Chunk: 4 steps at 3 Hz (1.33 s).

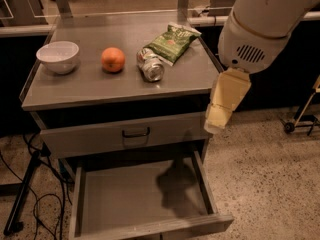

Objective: Place 7up can into middle drawer

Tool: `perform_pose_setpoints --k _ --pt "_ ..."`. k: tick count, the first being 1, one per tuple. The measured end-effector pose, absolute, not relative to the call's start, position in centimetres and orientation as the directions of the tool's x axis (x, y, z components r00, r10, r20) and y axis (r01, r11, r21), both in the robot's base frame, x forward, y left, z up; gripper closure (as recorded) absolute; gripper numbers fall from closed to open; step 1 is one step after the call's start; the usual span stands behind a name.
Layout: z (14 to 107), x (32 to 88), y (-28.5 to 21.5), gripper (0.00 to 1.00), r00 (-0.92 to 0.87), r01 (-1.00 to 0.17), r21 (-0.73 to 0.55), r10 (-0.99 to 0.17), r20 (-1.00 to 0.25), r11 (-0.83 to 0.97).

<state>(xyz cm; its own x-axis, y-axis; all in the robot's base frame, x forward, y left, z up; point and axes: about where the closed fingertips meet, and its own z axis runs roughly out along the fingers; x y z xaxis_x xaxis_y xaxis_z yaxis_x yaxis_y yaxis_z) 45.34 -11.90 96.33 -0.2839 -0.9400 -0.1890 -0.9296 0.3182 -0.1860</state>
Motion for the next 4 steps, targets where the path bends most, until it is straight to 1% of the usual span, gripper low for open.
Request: perform_pose_setpoints --k 1,2,3,4 --pt "95.9 47.1 -10.7 0.00 -0.350 -0.905 -0.169 -0.909 -0.224 0.390" --pt "94.5 51.8 -9.0 0.00 -0.473 -0.852 -0.113 -0.843 -0.254 0.512" --pt "93.3 54.3 -8.5 0.00 -0.538 -0.816 -0.079 -0.802 -0.259 0.573" --pt "93.2 54.4 -8.4 0.00 -0.543 -0.812 -0.076 -0.798 -0.260 0.578"
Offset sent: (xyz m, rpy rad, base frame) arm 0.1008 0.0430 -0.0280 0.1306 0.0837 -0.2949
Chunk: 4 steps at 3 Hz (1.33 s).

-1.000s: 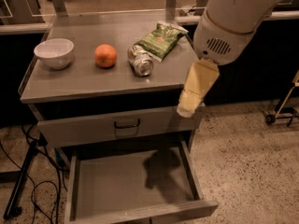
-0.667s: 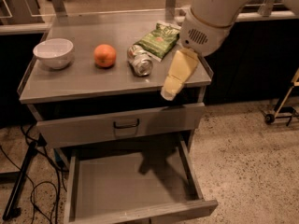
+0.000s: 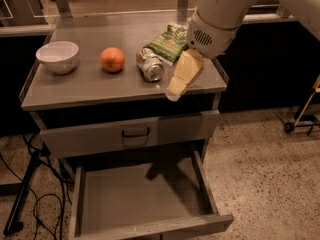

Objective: Place 7up can into middle drawer

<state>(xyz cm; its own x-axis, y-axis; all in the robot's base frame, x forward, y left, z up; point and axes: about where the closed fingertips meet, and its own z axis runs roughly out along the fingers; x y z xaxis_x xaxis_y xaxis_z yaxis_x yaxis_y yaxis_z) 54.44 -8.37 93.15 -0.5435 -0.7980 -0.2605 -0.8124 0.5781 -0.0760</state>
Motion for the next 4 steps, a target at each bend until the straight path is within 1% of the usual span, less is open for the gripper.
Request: perform_pose_setpoints --k 1,2,4 --pt "93.0 55.1 -7.0 0.00 -0.580 -0.788 -0.027 -0.757 -0.300 0.615" --pt "94.0 59.4 -3.7 0.00 -0.627 -0.749 0.025 -0.696 -0.350 0.662" --pt "93.2 61.6 -2.2 0.00 -0.649 -0.727 0.052 -0.661 -0.377 0.685"
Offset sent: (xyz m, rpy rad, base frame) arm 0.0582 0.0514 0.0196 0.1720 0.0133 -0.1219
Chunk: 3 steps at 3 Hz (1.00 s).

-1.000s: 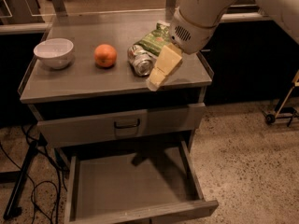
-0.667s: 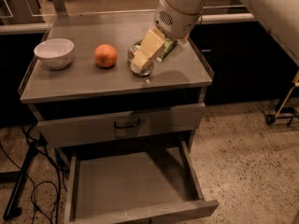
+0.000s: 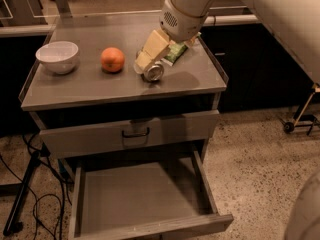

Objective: Place 7up can into middle drawer

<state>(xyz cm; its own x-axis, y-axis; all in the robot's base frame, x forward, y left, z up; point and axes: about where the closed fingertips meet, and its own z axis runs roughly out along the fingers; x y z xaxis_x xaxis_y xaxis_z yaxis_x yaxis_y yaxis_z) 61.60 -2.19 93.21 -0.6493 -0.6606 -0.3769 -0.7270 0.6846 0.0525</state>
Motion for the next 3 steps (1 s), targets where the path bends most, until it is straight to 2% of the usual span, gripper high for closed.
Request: perform_pose_setpoints --k 1,3 --pt "90.7 67.6 -0.6 0.00 -0.731 -0.651 0.094 -0.588 -0.346 0.753" --pt "89.6 68.7 0.1 0.00 -0.738 -0.648 0.115 -0.585 -0.336 0.753"
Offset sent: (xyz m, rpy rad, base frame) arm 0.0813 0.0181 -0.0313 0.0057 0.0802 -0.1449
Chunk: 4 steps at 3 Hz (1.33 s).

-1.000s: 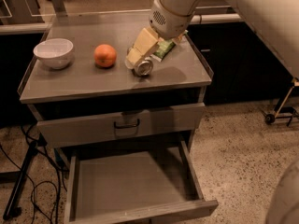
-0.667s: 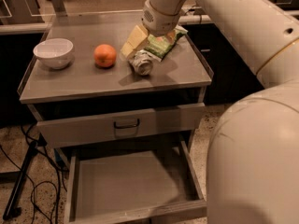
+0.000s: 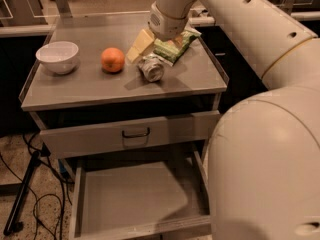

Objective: Place 7up can into middle drawer

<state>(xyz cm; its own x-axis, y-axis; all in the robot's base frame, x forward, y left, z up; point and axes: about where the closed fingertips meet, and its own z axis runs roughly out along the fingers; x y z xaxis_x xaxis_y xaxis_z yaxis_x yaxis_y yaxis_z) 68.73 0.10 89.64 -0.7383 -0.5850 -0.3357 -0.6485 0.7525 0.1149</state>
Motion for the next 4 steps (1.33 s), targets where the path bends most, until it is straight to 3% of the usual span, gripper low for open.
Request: perform_pose_setpoints --k 3,4 --pt "85.7 71.7 2.3 0.00 -0.741 -0.658 0.137 -0.604 -0.292 0.740" --pt "85.7 71.7 2.3 0.26 -0.741 -0.658 0.137 -0.604 -0.292 0.740"
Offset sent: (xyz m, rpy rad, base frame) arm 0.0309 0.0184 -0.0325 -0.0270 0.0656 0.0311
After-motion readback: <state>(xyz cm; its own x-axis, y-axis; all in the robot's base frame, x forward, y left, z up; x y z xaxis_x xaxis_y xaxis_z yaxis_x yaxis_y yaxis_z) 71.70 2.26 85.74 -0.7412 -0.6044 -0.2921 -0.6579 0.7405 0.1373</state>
